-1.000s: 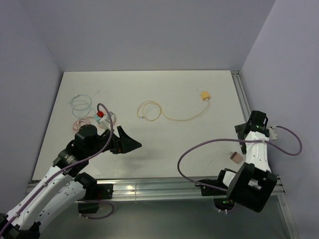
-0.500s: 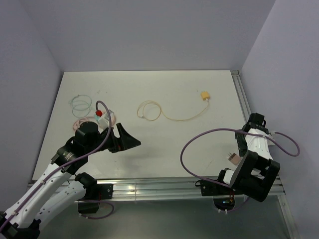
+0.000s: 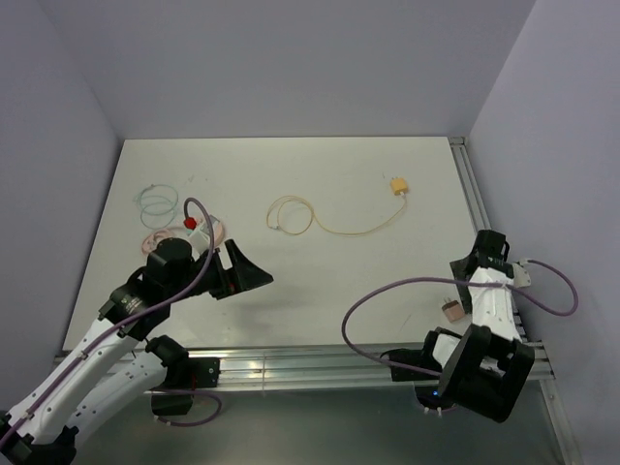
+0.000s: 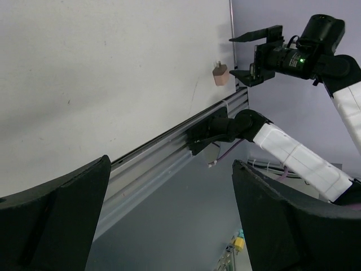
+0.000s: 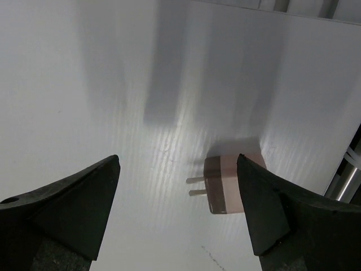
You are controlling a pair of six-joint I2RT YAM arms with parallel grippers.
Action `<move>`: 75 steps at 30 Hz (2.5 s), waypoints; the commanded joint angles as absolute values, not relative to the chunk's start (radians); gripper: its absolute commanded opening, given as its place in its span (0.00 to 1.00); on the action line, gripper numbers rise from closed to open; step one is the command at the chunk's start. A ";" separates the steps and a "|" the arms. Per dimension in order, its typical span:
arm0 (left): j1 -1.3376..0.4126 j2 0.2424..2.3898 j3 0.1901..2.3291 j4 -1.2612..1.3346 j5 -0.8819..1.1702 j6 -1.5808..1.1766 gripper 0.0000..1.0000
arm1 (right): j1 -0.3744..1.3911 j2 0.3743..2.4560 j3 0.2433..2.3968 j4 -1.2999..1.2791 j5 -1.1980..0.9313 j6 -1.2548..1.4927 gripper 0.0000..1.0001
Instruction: Insert the plug
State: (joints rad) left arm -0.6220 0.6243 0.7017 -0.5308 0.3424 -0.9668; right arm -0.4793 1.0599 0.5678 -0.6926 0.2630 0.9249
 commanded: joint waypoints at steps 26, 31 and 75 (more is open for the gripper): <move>-0.637 0.644 0.704 -0.474 0.387 -0.838 0.96 | -0.298 1.126 0.713 -1.012 0.413 1.149 0.84; -0.638 0.649 0.703 -0.462 0.397 -0.833 0.97 | -0.287 1.066 0.670 -0.996 0.405 1.177 0.79; -0.637 0.663 0.709 -0.449 0.330 -0.859 0.96 | -0.238 1.333 0.661 -0.827 0.431 1.115 0.10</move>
